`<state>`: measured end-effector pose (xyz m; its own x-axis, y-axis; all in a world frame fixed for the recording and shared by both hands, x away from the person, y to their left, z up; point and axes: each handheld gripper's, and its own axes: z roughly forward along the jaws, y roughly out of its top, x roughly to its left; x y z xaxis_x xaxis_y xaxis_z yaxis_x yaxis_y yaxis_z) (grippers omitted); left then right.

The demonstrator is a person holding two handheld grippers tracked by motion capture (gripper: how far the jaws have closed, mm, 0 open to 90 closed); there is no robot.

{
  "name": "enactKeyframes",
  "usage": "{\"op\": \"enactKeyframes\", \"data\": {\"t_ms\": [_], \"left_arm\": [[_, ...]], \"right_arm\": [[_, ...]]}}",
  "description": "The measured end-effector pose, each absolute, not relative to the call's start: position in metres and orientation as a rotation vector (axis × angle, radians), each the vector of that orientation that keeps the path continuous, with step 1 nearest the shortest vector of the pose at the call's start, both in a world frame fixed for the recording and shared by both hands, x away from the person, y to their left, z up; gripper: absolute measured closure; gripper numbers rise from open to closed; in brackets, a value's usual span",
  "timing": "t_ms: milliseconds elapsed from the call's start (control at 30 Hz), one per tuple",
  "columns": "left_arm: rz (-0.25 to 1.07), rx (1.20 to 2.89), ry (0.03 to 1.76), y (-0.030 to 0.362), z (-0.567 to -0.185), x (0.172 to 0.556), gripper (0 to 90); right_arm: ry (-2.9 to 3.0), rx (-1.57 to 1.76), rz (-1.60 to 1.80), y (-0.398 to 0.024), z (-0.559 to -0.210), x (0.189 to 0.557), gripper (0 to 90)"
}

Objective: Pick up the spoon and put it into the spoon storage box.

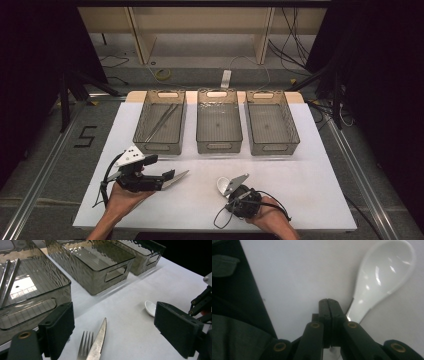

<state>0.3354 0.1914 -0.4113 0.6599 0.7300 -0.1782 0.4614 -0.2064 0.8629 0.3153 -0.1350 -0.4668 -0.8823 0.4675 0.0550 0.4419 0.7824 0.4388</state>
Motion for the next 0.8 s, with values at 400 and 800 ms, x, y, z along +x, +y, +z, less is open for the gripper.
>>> {"op": "enactKeyframes", "data": {"t_ms": [400, 800], "left_arm": [[0.337, 1.869, 0.944, 0.192, -0.412, 0.336, 16.1], [0.337, 1.867, 0.945, 0.192, -0.412, 0.337, 16.2]], "right_arm": [[2.869, 0.775, 0.683, -0.155, -0.458, 0.323, 90.0], [2.803, 0.861, 0.656, -0.157, -0.452, 0.328, 44.9]]}}
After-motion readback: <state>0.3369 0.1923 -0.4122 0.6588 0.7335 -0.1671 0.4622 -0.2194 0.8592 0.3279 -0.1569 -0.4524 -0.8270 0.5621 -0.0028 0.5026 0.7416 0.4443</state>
